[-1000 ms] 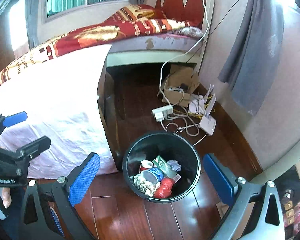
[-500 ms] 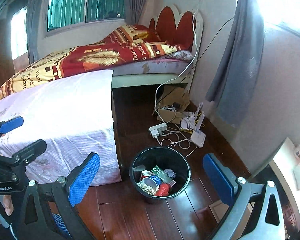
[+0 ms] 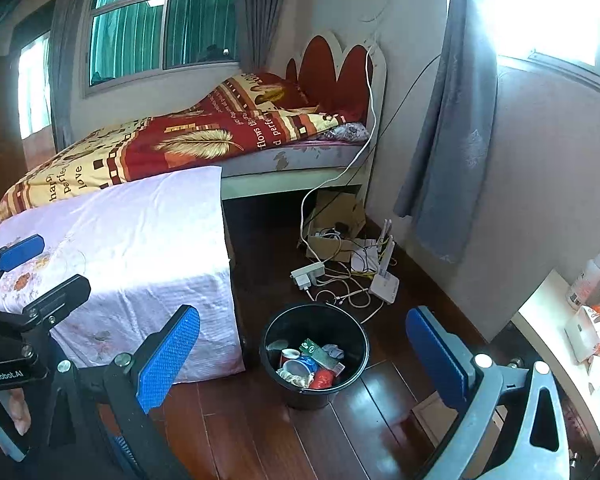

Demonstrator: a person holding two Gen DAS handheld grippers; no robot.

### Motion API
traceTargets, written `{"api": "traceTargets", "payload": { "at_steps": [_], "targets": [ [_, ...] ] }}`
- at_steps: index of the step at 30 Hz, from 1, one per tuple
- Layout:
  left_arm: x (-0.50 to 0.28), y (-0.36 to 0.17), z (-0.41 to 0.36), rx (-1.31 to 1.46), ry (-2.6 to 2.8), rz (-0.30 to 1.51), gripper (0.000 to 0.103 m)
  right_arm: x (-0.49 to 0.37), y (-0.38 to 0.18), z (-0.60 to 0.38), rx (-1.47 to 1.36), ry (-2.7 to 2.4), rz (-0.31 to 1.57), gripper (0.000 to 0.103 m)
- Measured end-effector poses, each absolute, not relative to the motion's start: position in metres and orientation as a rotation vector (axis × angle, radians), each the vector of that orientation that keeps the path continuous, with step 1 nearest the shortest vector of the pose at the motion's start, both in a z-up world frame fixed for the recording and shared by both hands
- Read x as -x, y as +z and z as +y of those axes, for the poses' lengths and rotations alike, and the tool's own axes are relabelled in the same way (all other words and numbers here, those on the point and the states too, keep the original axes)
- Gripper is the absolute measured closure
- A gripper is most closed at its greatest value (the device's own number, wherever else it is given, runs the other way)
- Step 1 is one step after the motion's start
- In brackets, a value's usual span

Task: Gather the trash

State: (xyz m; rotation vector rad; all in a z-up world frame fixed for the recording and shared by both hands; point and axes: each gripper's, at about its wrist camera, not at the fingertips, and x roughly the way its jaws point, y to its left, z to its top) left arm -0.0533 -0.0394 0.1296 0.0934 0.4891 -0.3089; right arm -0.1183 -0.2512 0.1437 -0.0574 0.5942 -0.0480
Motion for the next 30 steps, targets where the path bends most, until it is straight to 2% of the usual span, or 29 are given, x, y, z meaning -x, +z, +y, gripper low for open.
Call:
{"api": "traceTargets", "payload": {
  "at_steps": [30],
  "targets": [
    [0.057, 0.1269, -0.0421, -0.079, -0.315, 0.507, 0.0, 0.1206, 0.1397, -0.2491, 0.051, -0.044, 0.597, 0.0]
  ]
}}
